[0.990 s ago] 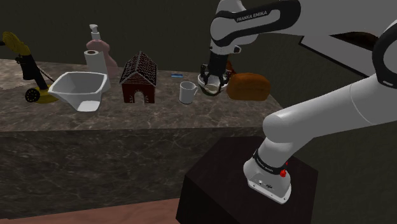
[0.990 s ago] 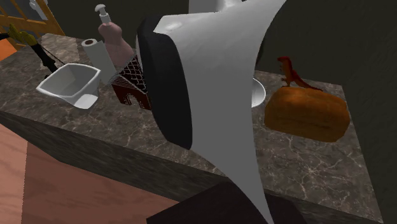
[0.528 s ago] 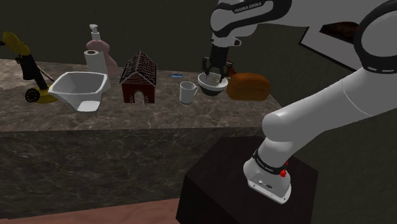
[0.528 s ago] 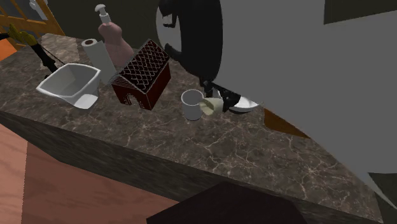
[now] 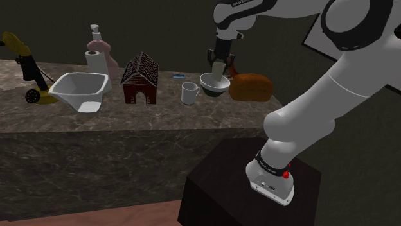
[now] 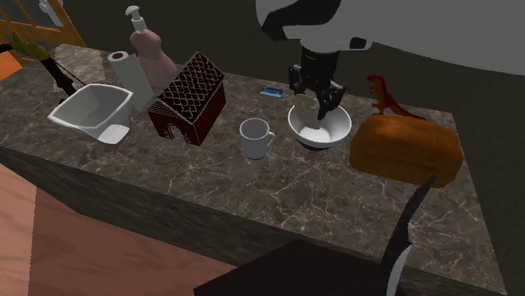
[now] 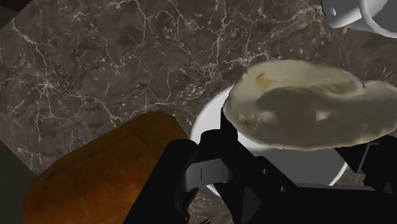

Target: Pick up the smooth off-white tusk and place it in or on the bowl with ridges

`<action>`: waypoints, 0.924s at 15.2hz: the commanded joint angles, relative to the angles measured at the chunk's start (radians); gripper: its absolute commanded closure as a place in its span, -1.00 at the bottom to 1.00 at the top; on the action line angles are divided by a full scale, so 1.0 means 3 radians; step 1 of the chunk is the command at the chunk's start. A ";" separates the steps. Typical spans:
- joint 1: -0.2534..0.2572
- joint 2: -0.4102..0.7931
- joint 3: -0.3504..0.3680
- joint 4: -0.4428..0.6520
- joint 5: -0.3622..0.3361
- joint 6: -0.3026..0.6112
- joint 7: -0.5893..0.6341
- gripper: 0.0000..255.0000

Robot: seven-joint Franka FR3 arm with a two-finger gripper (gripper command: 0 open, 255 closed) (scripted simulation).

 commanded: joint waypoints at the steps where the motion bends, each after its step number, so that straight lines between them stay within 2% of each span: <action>1: -0.0049 0.0234 -0.0032 0.0257 -0.0075 -0.0030 -0.0042 1.00; 6: -0.0151 0.0825 -0.0125 0.0973 -0.0239 -0.0171 -0.0171 1.00; 14: -0.0147 0.0917 -0.0127 0.0721 -0.0266 0.0170 -0.0149 1.00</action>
